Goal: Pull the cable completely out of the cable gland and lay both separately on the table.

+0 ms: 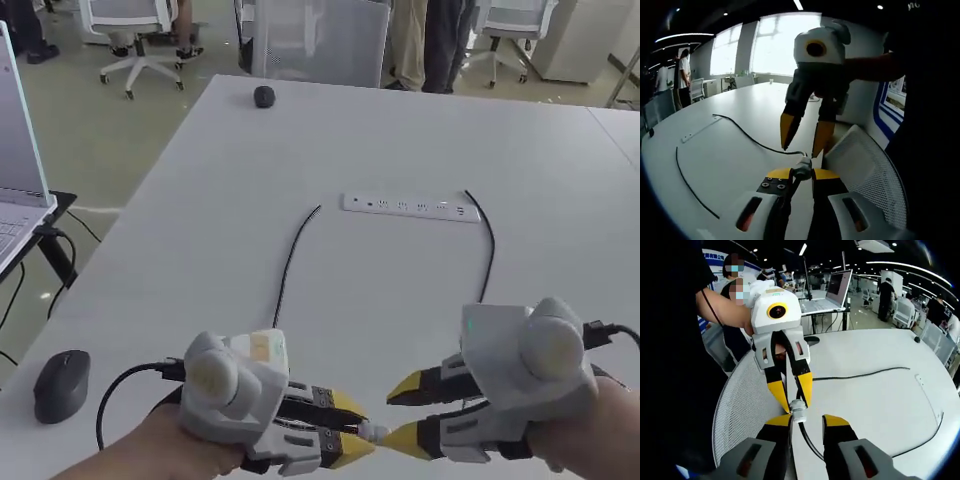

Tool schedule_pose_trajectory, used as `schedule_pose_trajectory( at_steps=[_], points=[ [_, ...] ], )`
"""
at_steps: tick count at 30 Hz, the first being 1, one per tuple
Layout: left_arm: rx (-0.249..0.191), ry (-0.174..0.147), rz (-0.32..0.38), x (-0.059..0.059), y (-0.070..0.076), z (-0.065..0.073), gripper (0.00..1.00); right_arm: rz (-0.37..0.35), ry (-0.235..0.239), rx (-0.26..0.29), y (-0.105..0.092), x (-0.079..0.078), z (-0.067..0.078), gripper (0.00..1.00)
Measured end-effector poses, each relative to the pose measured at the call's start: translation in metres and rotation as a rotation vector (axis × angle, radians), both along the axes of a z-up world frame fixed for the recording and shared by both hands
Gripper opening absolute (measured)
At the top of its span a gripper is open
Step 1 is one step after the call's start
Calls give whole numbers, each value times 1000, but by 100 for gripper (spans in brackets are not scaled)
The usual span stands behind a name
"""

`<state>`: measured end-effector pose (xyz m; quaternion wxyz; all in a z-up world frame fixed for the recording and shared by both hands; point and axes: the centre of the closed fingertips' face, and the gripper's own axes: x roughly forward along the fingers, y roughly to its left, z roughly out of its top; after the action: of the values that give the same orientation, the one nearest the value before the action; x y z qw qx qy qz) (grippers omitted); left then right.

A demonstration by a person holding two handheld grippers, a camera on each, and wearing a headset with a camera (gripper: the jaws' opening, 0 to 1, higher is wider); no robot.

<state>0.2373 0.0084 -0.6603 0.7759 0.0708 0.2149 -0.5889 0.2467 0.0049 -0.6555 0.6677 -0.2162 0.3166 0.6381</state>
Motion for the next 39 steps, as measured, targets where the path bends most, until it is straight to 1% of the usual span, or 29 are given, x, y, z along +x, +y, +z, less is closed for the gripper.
schedule_pose_trajectory(
  at_steps=[1, 3, 4, 6, 9, 10, 13, 14, 15, 16, 18, 20, 23, 24, 25, 26, 29, 34, 39],
  points=[
    [0, -6, 0, 0, 1, 1, 15, 6, -1, -6, 0, -2, -1, 20],
    [10, -38, 3, 1, 3, 3, 15, 16, 2, -21, -2, -6, -4, 20],
    [8, -40, 5, 1, 4, 4, 15, 23, 14, -21, -1, -11, -5, 21],
    [6, -47, 10, 1, 6, 5, 15, 31, 10, -25, 0, -15, -5, 19],
    [6, -54, 11, 1, 8, 6, 15, 40, -36, -44, -1, -15, -7, 17],
    [5, -55, 12, 1, 9, 7, 15, 35, -40, -45, -1, -15, -8, 16],
    [7, -65, 9, 2, 9, 8, 15, 13, -75, -47, 0, -13, -9, 13],
    [7, -61, 10, 2, 10, 8, 15, 7, -83, -44, 1, -13, -9, 13],
    [5, -62, 10, 2, 10, 8, 15, 3, -113, -44, 3, -11, -9, 13],
    [4, -64, 10, 3, 10, 9, 15, 4, -121, -42, 4, -12, -9, 12],
    [3, -65, 10, 3, 10, 9, 15, -1, -152, -45, 4, -9, -10, 11],
    [4, -68, 10, 4, 9, 9, 15, 5, -159, -55, 5, -11, -12, 10],
    [3, -69, 11, 4, 8, 10, 15, 17, -175, -63, 6, -13, -15, 4],
    [9, -67, 7, 3, 8, 8, 15, 24, -217, -80, 4, -9, -16, 2],
    [13, -71, 4, 3, 8, 8, 15, 31, -239, -85, 4, -7, -16, 1],
    [13, -71, 8, 4, 8, 8, 15, 17, -216, -79, 5, -9, -17, 1],
    [7, -68, 12, 5, 10, 7, 15, 10, -229, -65, 4, -9, -17, 0],
    [12, -62, 5, 4, 7, 6, 15, 16, -225, -60, 3, -10, -18, 0],
    [17, -56, 12, 6, 4, 4, 15, -27, -201, -56, 0, -7, -19, 0]
  ],
)
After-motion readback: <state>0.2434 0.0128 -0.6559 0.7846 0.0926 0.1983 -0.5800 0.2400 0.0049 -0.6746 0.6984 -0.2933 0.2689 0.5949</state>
